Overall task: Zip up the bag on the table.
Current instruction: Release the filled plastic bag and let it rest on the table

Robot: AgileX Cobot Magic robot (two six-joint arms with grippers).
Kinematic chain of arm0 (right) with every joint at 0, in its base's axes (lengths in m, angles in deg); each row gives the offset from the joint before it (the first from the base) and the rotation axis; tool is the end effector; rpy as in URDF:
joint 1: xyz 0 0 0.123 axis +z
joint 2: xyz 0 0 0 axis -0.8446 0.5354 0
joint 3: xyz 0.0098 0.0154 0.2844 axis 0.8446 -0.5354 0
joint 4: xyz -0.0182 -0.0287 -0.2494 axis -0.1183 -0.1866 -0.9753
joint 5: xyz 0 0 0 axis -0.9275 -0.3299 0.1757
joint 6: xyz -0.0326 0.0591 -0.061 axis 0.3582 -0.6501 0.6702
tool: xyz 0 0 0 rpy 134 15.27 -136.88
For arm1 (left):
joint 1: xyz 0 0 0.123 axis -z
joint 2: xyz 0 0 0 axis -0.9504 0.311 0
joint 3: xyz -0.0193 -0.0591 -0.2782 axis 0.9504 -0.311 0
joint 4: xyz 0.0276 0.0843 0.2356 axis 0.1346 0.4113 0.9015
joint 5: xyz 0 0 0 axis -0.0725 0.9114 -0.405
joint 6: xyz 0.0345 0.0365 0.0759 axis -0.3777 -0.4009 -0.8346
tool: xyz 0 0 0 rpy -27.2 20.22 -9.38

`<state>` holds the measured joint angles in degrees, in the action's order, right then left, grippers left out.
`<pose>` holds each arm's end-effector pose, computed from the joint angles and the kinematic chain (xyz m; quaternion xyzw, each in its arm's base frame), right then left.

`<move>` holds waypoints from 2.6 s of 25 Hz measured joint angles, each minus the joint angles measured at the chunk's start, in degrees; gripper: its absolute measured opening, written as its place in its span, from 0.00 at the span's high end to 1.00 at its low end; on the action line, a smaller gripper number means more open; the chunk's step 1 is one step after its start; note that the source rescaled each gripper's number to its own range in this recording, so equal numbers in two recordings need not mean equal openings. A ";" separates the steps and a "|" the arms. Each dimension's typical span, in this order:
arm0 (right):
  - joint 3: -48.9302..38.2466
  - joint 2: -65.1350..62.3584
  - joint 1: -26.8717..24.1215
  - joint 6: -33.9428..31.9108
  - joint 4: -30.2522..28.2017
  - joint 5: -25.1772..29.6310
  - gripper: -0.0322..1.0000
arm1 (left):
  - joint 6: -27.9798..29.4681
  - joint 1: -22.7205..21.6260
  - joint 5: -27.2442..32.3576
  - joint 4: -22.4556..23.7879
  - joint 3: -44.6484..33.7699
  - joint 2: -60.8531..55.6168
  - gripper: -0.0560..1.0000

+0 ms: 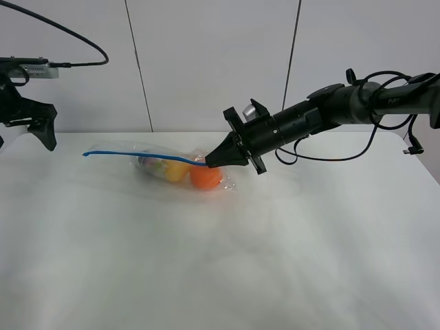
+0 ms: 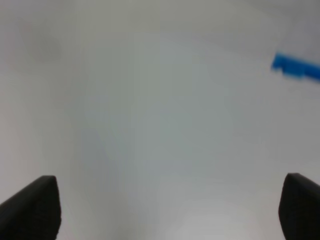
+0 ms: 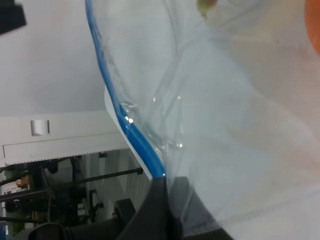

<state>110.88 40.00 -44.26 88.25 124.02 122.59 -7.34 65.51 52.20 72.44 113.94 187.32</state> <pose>0.4062 0.1785 0.1743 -0.0723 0.8488 0.5233 0.0207 0.3678 0.0455 0.2853 -0.0172 0.9918 0.0363 0.1215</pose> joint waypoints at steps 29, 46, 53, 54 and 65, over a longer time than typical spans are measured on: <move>0.00 0.00 0.00 -0.07 -0.18 0.85 0.97 | -1.80 2.75 1.26 -8.47 -46.85 -58.65 0.03; 0.00 0.00 0.00 0.04 -1.54 1.56 0.97 | -2.00 2.75 -5.67 -8.46 -59.76 -84.34 0.03; 0.00 0.00 0.00 0.09 -1.54 1.61 0.97 | -1.95 2.75 -5.67 -8.52 -59.83 -97.59 0.03; 0.00 0.00 0.00 0.09 -1.54 1.61 0.97 | -1.95 2.75 -5.73 -8.52 -59.94 -99.98 0.03; 1.03 -0.55 -0.06 -2.56 -10.10 0.11 0.09 | -1.29 2.75 -5.73 -8.57 -60.12 -102.25 0.03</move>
<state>111.91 39.44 -44.31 85.69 113.92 122.70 -8.63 68.27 46.46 63.87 53.82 85.07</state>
